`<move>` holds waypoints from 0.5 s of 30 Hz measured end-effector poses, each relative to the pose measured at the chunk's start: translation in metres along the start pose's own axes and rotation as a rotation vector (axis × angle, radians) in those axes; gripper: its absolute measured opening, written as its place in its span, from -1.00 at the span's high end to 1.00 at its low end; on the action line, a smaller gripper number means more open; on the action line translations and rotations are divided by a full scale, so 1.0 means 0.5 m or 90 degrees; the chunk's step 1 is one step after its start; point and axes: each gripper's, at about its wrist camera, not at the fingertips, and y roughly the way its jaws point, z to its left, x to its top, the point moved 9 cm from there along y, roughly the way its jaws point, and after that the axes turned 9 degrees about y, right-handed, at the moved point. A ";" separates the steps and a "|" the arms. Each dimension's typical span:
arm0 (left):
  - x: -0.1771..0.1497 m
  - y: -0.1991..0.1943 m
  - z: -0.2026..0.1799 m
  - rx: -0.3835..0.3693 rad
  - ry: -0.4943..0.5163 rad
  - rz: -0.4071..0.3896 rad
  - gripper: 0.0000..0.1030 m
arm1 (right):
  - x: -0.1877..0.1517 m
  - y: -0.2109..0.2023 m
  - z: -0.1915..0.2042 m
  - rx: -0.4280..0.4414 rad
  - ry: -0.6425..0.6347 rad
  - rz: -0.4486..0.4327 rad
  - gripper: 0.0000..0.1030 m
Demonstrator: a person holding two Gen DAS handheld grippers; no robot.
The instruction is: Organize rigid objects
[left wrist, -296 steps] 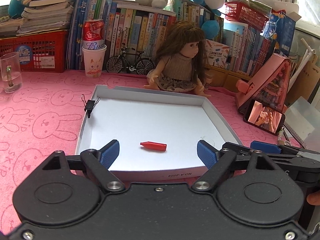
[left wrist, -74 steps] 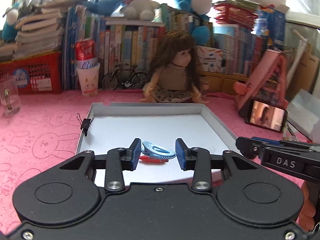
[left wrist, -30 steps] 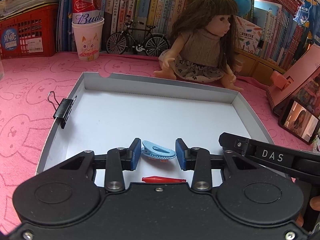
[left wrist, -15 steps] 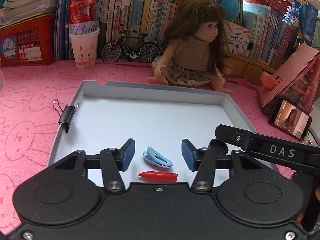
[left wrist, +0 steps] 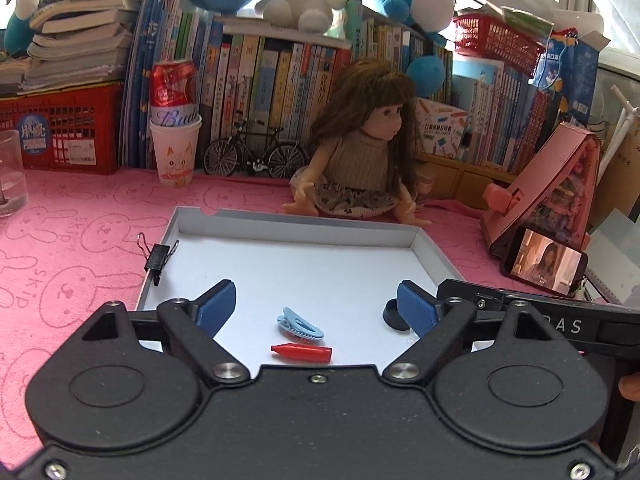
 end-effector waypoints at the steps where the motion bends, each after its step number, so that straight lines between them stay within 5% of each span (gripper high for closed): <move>1: 0.000 -0.008 -0.001 -0.001 -0.001 -0.006 -0.71 | -0.001 -0.006 0.002 0.003 0.000 -0.003 -0.77; 15: -0.065 -0.112 -0.024 -0.021 0.006 -0.044 -0.75 | -0.045 -0.097 0.028 0.002 -0.065 -0.056 -0.90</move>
